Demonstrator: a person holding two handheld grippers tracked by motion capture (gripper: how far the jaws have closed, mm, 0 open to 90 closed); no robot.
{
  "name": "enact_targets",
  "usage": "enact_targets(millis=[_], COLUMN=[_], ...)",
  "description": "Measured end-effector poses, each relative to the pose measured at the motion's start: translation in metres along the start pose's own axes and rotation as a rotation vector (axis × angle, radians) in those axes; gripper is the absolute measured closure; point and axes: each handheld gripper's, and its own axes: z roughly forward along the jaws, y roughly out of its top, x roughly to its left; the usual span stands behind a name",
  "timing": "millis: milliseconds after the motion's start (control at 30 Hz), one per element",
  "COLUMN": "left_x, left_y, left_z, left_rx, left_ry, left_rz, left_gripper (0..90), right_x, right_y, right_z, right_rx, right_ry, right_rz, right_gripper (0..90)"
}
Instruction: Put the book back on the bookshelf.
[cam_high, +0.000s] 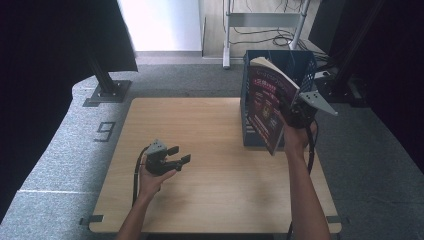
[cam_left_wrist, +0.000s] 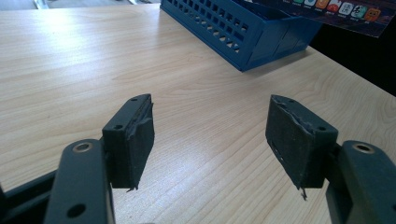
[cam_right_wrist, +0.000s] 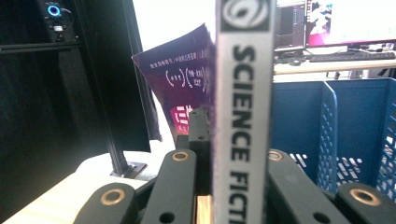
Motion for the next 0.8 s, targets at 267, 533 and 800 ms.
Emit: enact_targets(millis=[267, 533, 800], left_x=[0.000, 0.000, 0.001], left_y=[0.001, 0.001, 0.001], left_z=[-0.001, 0.000, -0.001], left_rx=[-0.003, -0.001, -0.007], left_ry=[0.005, 0.000, -0.003], left_rz=[-0.002, -0.002, -0.003], left_gripper=[32.4, 32.4, 32.4], right_x=[-0.004, -0.007, -0.010], right_y=[-0.004, -0.002, 0.000], right_z=[0.003, 0.010, 0.021], right_rx=[0.002, 0.002, -0.003], right_ry=[-0.011, -0.026, -0.052], right_rz=[0.003, 0.007, 0.006], right_gripper=[81.7, 81.8, 81.8])
